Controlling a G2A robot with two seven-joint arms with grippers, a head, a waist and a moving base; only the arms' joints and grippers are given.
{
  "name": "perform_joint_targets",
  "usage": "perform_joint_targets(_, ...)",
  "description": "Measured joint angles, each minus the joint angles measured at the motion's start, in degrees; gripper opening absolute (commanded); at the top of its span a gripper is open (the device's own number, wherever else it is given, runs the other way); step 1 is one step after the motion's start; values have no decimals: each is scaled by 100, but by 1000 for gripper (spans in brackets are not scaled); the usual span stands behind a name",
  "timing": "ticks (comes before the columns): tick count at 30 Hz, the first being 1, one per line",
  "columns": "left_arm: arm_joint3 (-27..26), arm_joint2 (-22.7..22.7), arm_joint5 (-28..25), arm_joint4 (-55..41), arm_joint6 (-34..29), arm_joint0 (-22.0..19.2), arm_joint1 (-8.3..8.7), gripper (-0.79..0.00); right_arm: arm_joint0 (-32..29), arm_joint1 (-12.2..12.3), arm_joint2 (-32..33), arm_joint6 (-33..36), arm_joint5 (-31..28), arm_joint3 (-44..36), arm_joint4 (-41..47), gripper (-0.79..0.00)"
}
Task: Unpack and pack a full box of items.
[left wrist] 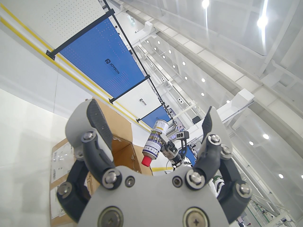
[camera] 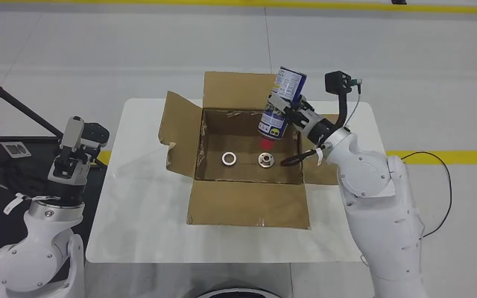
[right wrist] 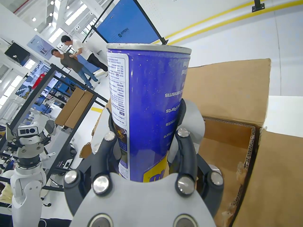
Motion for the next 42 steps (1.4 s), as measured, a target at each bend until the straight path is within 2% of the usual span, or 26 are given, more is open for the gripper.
perform_joint_targets(10, 0, 0, 0, 0, 0, 0, 0, 0, -48, 1, 44, -91, 12, 4, 31, -785)
perform_joint_targets(13, 0, 0, 0, 0, 0, 0, 0, 0, -109, 32, 270, -244, 14, -50, 36, -785)
perform_joint_targets(17, 0, 0, 0, 0, 0, 0, 0, 0, -135, 113, 739, -118, 48, -216, -139, -785)
perform_joint_targets(21, 0, 0, 0, 0, 0, 0, 0, 0, -54, 210, 1157, 373, 74, -214, -391, -785)
perform_joint_targets(27, 0, 0, 0, 0, 0, 0, 0, 0, 265, 372, 1634, 1440, 119, 216, -899, -785)
perform_joint_targets(32, 0, 0, 0, 0, 0, 0, 0, 0, 663, 519, 1964, 2239, 43, 957, -1309, -785)
perform_joint_targets(37, 0, 0, 0, 0, 0, 0, 0, 0, 1017, 644, 1994, 2840, 129, 1654, -2043, -785)
perform_joint_targets(42, 0, 0, 0, 0, 0, 0, 0, 0, 1273, 737, 2004, 3359, 104, 2445, -2374, -785)
